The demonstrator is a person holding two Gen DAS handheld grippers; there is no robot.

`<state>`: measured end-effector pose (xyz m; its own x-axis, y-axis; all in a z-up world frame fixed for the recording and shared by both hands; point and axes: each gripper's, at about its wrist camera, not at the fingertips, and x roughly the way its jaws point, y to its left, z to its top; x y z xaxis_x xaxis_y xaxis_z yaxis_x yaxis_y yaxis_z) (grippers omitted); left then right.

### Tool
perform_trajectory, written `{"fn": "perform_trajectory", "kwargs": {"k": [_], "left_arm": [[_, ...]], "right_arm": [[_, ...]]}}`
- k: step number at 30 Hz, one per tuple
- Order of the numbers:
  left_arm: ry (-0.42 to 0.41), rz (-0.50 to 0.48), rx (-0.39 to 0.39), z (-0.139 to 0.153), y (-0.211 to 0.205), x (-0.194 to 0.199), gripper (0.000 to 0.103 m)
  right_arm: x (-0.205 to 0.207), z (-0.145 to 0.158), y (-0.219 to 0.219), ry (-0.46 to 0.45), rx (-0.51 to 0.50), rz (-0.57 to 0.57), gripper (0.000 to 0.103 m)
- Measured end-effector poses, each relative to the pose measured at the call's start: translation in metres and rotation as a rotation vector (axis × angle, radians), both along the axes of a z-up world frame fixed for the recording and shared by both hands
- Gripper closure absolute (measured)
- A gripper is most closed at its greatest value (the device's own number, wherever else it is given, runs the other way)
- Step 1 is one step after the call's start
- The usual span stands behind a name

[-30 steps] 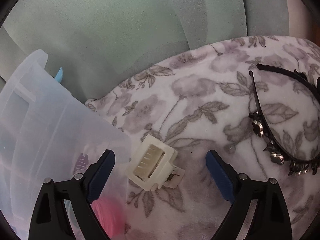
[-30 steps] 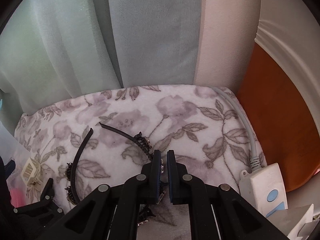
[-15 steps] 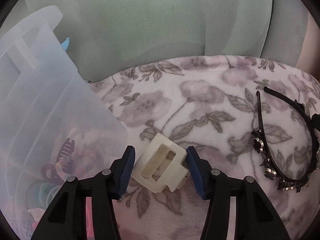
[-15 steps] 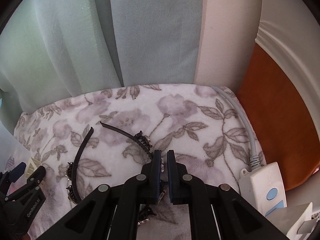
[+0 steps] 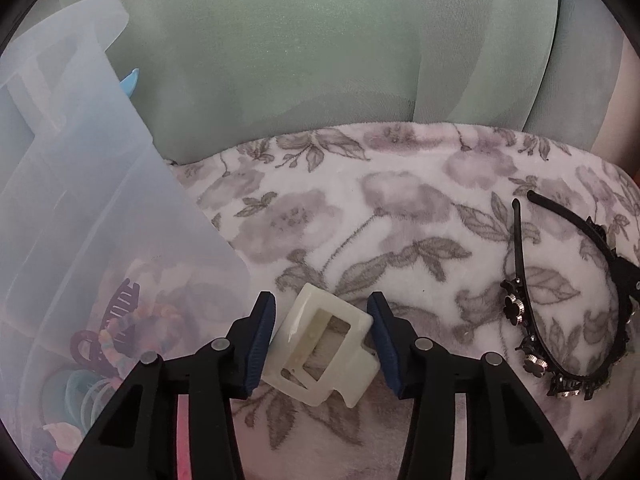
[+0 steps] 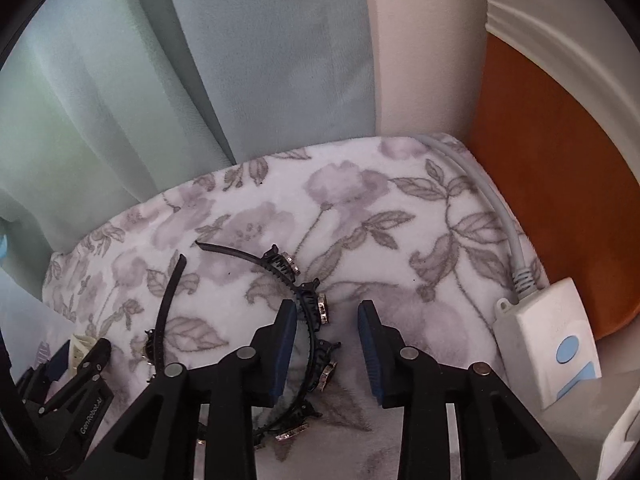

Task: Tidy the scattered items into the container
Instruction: 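Grasp the cream hair claw clip with the left tool while the right tool grasps the black headband, then lift the claw clip and headband and carry both over the box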

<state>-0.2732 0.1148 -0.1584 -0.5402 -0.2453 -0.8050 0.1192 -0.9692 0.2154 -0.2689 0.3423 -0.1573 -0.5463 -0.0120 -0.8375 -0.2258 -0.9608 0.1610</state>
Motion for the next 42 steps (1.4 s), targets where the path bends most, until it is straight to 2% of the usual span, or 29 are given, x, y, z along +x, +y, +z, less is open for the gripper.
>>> {"fn": "perform_trajectory", "kwargs": {"k": [3, 6, 13, 17, 20, 23, 32, 42], "left_arm": [[0.003, 0.007, 0.003, 0.001, 0.001, 0.002, 0.055], [0.011, 0.011, 0.029, 0.003, -0.001, 0.003, 0.057], [0.006, 0.010, 0.230, 0.020, -0.014, 0.021, 0.059], [-0.023, 0.000, 0.349, 0.027, -0.014, 0.032, 0.059], [-0.008, -0.035, 0.310, 0.039, 0.000, 0.045, 0.059], [0.010, -0.071, 0.350, 0.055, 0.006, 0.055, 0.059], [0.061, -0.121, 0.348, 0.117, 0.010, 0.099, 0.059], [0.095, -0.152, 0.335, 0.154, 0.004, 0.142, 0.059]], "right_arm": [[0.001, -0.005, -0.002, -0.019, 0.020, 0.010, 0.069], [0.005, -0.004, -0.004, -0.007, 0.046, 0.036, 0.083], [0.032, 0.020, 0.007, 0.071, 0.007, 0.014, 0.086], [0.046, 0.036, -0.004, 0.114, 0.005, 0.005, 0.086], [0.055, 0.047, -0.009, 0.138, 0.003, -0.004, 0.086], [0.066, 0.062, -0.007, 0.153, -0.019, -0.019, 0.088], [0.114, 0.117, -0.003, 0.208, -0.058, -0.037, 0.093], [0.167, 0.144, -0.007, 0.249, -0.109, -0.002, 0.095]]}}
